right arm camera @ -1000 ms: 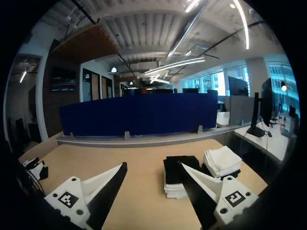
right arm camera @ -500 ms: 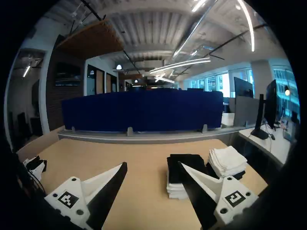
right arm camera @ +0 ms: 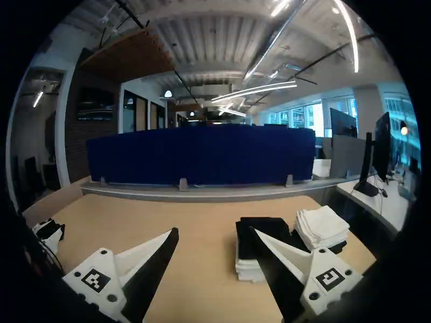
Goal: Fold towel
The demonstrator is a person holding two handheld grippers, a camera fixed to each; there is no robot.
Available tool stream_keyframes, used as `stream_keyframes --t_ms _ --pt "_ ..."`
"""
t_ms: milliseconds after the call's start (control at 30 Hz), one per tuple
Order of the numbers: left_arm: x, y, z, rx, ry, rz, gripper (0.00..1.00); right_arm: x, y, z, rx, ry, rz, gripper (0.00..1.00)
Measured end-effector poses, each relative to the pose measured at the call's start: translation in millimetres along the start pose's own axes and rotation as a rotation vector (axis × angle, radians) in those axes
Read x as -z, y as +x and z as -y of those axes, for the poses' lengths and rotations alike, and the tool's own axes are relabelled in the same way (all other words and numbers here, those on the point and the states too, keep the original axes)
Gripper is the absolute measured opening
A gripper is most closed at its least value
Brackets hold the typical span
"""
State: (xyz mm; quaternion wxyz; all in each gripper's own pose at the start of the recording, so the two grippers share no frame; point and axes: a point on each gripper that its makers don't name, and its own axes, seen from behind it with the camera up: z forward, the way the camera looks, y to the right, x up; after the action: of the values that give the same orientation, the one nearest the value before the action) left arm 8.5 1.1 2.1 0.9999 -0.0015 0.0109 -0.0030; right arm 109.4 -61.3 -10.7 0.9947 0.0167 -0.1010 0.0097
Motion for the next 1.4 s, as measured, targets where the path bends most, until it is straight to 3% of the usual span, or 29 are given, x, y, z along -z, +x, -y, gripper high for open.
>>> stream_keyframes --t_ms 667,1167,1400 --pt "2.2 -10 -4.8 -0.008 -0.008 0.021 0.91 -4.7 1 -4 -0.026 0.01 -0.007 1.0" --pt "2.1 -10 -5.1 -0.01 -0.008 0.02 0.91 13.6 18 -44 -0.088 0.002 -0.11 0.99" --pt "3.0 -10 -5.1 -0.01 -0.008 0.02 0.91 15.2 12 -59 -0.11 0.002 -0.147 1.0"
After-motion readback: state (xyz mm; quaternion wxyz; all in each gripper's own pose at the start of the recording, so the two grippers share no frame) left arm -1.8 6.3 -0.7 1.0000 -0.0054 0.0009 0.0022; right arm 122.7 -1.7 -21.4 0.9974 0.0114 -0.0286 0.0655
